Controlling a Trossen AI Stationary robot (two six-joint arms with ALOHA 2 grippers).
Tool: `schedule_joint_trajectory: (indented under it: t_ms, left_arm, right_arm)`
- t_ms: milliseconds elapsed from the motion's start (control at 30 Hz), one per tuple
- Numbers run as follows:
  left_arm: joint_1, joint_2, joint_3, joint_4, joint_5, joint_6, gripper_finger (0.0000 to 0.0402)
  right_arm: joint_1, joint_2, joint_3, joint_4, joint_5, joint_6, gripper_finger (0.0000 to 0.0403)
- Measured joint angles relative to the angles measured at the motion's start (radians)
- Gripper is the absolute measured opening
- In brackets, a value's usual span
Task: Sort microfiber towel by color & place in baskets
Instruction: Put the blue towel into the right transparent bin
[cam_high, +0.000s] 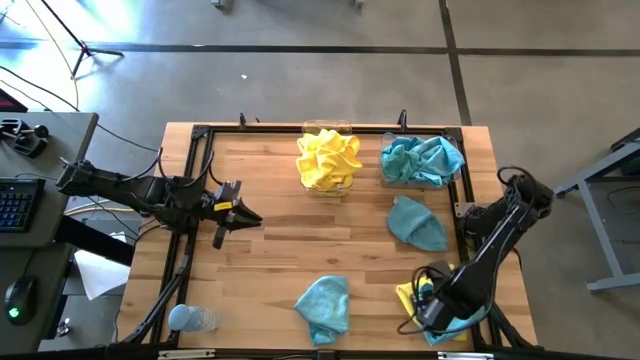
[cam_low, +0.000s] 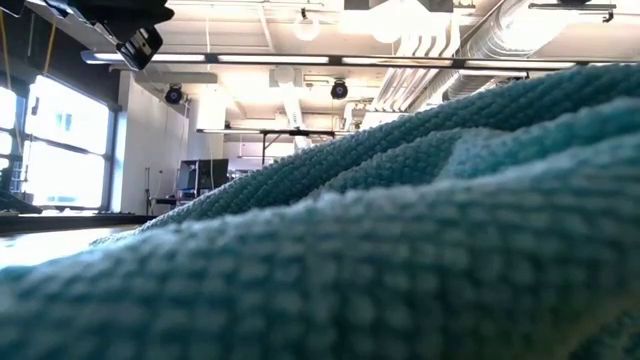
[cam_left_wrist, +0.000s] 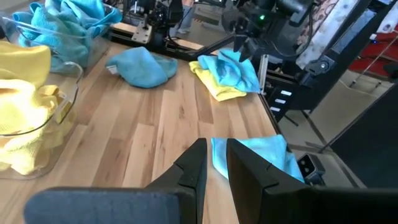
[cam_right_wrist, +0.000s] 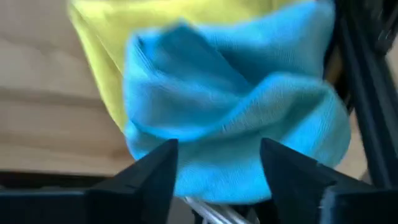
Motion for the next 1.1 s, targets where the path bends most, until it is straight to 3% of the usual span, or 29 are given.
schedule_joint_trajectory:
  t_ms: [233, 567, 733, 1033, 1100]
  left_arm:
    - [0.0, 0.0, 0.0, 0.001, 0.009, -0.025, 0.005]
    - [0.0, 0.0, 0.0, 0.003, 0.008, -0.043, 0.005]
    - [0.0, 0.0, 0.0, 0.012, 0.006, -0.043, 0.005]
    - [0.0, 0.0, 0.0, 0.015, 0.005, -0.037, 0.005]
    - [0.0, 0.0, 0.0, 0.015, 0.005, -0.037, 0.005]
  right_arm:
    - [0.021, 0.0, -0.129, 0.172, -0.024, 0.016, 0.0293]
    - [0.021, 0.0, -0.342, 0.468, -0.016, -0.008, 0.0291]
    - [0.021, -0.002, -0.393, 0.541, -0.007, -0.004, 0.0228]
    - [0.021, -0.01, -0.392, 0.536, -0.005, -0.003, 0.0022]
    - [0.021, -0.024, -0.391, 0.538, -0.001, -0.001, 0.0012]
